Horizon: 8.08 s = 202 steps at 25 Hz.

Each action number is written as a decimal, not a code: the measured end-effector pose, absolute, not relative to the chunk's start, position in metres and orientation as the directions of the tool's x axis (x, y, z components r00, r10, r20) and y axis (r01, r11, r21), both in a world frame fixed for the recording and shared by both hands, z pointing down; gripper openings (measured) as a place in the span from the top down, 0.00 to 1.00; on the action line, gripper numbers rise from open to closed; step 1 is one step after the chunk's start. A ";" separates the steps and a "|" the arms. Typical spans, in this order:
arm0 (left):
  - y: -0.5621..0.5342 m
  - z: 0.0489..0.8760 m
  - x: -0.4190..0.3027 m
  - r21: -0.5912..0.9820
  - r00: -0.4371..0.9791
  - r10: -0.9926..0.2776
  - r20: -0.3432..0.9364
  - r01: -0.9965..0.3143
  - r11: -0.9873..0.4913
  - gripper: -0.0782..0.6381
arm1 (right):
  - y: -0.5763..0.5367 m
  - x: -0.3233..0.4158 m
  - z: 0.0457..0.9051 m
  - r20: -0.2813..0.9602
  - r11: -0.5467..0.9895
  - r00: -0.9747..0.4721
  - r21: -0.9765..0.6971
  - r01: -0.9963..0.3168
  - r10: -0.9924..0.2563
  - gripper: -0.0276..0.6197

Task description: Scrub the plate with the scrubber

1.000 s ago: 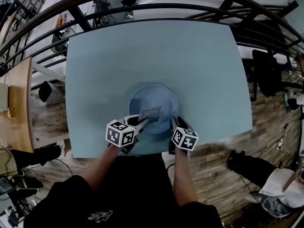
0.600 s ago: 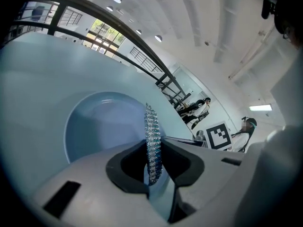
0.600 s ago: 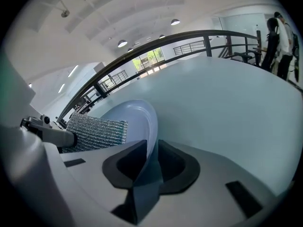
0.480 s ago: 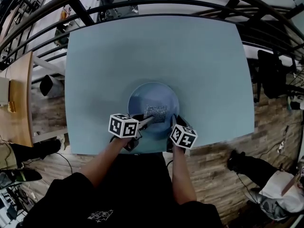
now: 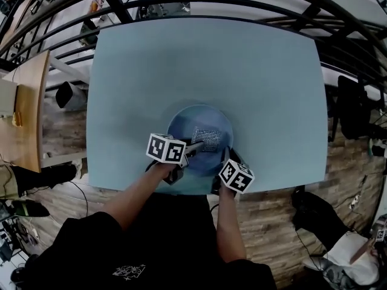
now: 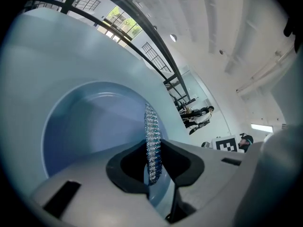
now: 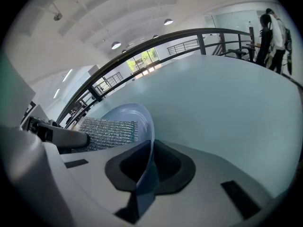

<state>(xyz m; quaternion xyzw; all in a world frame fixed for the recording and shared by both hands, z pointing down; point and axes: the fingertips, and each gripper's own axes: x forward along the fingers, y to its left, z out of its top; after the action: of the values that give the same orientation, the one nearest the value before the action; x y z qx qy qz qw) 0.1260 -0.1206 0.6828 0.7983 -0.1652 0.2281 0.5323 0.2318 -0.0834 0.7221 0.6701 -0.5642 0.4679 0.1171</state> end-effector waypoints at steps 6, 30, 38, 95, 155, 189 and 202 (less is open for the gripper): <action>-0.141 0.683 0.126 0.760 0.832 -0.063 0.551 -0.531 -0.375 0.77 | -0.086 0.228 0.722 0.757 -0.343 -0.068 -0.373 -0.862 -0.650 0.92; -0.181 0.682 0.047 0.706 0.753 -0.174 0.635 -0.656 -0.267 0.77 | -0.089 0.229 0.723 0.756 -0.362 -0.047 -0.366 -0.857 -0.653 0.92; -0.166 0.680 0.021 0.710 0.743 -0.170 0.647 -0.669 -0.220 0.77 | -0.090 0.231 0.720 0.758 -0.359 -0.045 -0.359 -0.862 -0.651 0.92; -0.160 0.695 0.118 0.730 0.775 -0.012 0.632 -0.601 -0.326 0.77 | -0.093 0.228 0.720 0.778 -0.317 -0.056 -0.320 -0.893 -0.626 0.92; -0.096 0.695 0.064 0.686 0.707 0.067 0.704 -0.651 -0.325 0.77 | -0.092 0.227 0.717 0.767 -0.344 -0.015 -0.305 -0.888 -0.641 0.92; -0.114 0.626 0.028 0.745 0.834 -0.043 0.550 -0.513 -0.426 0.77 | -0.054 0.212 0.642 0.667 -0.352 0.080 -0.283 -0.892 -0.740 0.93; -0.130 0.546 -0.011 0.558 0.862 -0.176 0.476 -0.450 -0.697 0.77 | -0.035 0.149 0.541 0.510 -0.291 0.120 -0.269 -0.918 -0.852 0.95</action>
<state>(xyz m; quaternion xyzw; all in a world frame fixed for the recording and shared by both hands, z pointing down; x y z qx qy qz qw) -0.0115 -0.1296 0.5461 0.8998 -0.1740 0.1971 0.3481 0.1494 -0.0352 0.5406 0.7463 -0.5928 0.2975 0.0560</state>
